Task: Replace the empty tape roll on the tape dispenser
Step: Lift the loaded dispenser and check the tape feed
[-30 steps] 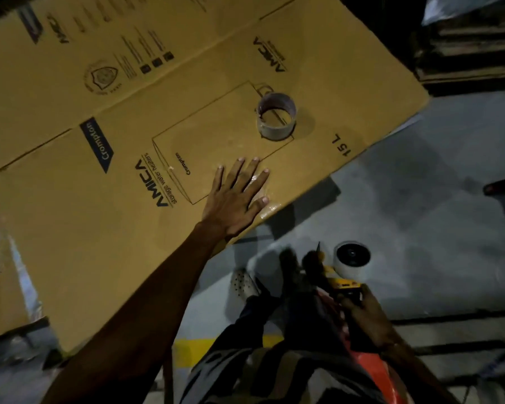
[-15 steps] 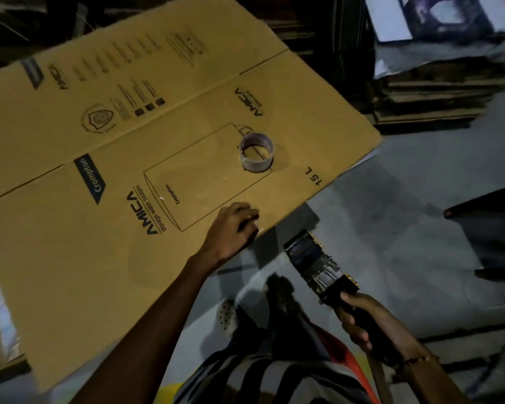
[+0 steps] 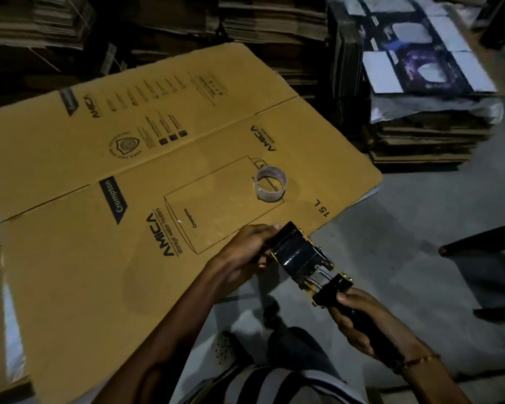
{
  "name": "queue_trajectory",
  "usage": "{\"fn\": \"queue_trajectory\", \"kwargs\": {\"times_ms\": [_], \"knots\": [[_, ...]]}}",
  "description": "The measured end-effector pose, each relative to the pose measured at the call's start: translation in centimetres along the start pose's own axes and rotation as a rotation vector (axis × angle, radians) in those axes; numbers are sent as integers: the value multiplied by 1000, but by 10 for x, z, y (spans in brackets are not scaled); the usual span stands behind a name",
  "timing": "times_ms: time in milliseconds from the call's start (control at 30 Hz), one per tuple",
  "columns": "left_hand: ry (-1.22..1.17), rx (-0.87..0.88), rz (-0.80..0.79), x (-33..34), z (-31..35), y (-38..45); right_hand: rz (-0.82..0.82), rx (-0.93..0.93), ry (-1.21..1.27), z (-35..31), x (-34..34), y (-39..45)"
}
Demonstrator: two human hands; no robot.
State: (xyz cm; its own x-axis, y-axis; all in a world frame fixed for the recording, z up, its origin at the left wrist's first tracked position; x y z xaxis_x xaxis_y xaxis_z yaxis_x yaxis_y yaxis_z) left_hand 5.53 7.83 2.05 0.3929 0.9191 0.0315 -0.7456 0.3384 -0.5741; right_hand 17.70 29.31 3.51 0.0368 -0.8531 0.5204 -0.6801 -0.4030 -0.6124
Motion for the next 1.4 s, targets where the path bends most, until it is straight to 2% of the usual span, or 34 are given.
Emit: {"fn": "queue_trajectory", "kwargs": {"times_ms": [167,300,433,733,833,967,1033,1167,1233,1333,1400], "knots": [[-19,39,74,-17,31,26,-44,-4,-212,-46,2,25],[33,91,147,-22,54,66,182,17,-560,-94,-19,45],[129,132,237,-17,76,114,306,-120,-758,-143,-45,76],[425,256,403,-19,127,183,312,-228,-1043,-222,-112,157],[484,262,475,-25,127,192,300,-207,-1121,-234,-127,181],[445,225,546,-38,112,193,282,-245,-1197,-242,-133,199],[528,216,614,-50,100,190,279,-273,-1231,-244,-135,204],[590,119,722,-67,70,172,283,-324,-1278,-247,-137,214],[507,106,728,-66,59,157,272,-338,-1289,-249,-136,219],[352,68,588,-52,48,139,266,-336,-1285,-253,-132,227],[388,35,525,-41,41,135,248,-343,-1290,-256,-127,234]]}}
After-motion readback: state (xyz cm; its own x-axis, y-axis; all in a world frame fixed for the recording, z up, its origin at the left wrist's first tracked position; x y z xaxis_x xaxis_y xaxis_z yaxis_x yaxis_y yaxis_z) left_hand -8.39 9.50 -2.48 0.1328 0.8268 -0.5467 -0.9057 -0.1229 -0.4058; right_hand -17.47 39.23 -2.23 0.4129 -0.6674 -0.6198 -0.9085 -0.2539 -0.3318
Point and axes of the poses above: each hand's wrist, its own y-axis towards the middle knuckle, its own x-axis out of the palm, z = x × y, the point moved 4 cm from there along y, towards the middle knuckle, and after that the axes turned 7 degrees about y, right-handed, at the moved point
